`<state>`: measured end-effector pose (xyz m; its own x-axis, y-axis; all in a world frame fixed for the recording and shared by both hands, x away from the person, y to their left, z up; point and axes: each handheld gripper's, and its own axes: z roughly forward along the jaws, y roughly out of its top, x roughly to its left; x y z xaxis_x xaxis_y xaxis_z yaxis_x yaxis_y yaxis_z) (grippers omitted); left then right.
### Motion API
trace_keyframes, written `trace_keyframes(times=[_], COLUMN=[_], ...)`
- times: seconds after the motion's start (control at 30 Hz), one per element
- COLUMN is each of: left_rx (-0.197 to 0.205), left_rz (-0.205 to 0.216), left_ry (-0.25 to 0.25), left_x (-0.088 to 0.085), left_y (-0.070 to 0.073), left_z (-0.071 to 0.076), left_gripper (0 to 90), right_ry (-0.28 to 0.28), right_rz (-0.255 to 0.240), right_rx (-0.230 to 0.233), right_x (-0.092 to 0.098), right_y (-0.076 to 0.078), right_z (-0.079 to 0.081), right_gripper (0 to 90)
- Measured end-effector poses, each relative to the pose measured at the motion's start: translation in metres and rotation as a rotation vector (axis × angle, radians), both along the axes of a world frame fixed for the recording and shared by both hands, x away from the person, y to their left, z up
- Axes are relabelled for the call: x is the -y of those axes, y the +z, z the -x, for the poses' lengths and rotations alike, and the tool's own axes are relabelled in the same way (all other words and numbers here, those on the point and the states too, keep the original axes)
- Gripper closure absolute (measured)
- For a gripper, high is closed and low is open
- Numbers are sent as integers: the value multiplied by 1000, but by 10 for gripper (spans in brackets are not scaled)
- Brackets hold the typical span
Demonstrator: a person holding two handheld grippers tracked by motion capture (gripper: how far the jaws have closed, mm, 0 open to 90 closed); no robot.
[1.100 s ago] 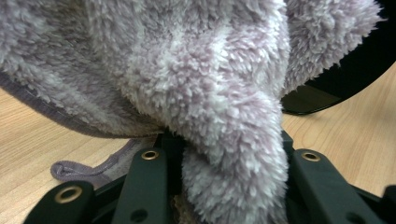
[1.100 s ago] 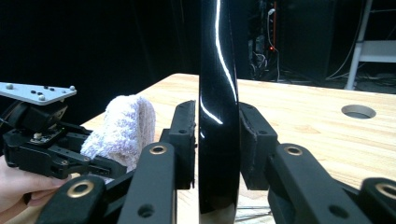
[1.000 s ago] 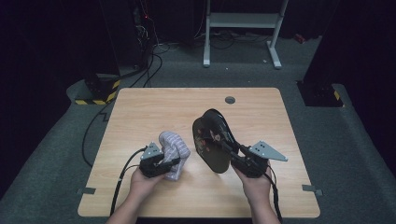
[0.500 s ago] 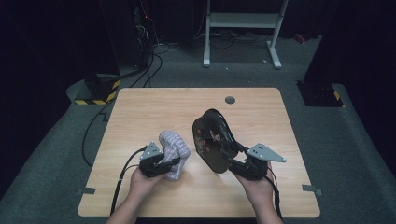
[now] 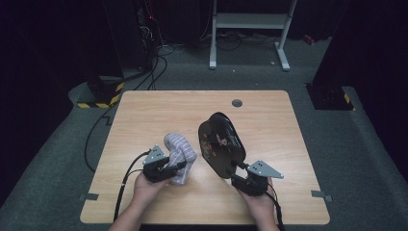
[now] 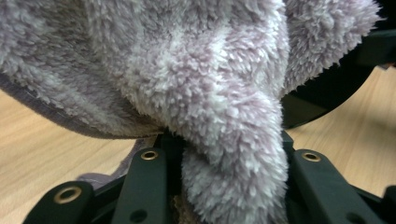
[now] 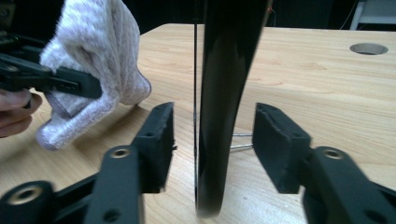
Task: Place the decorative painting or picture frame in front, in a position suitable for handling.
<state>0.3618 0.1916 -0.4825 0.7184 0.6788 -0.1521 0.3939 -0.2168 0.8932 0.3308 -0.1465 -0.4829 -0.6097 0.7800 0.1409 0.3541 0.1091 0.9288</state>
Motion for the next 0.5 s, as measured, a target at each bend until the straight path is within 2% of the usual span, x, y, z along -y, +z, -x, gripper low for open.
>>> trace_keyframes(times=[0.13,0.2,0.3,0.5], left_rx=[21,44,61,127], left_rz=[42,43,69,77], left_ry=[-3,-4,-16,-29], left_x=[2,3,4,11], left_y=[15,25,44,79], left_z=[-1,-2,-6,-13], left_gripper=[618,618,617,617], right_ry=[-5,-2,4,29], right_rz=[-10,0,-12,-33], right_rx=[5,8,4,10], right_x=[-3,-6,-6,-5], right_y=[-2,-3,-4,-2], right_z=[-1,-1,-3,-7], right_gripper=[579,626,690,781])
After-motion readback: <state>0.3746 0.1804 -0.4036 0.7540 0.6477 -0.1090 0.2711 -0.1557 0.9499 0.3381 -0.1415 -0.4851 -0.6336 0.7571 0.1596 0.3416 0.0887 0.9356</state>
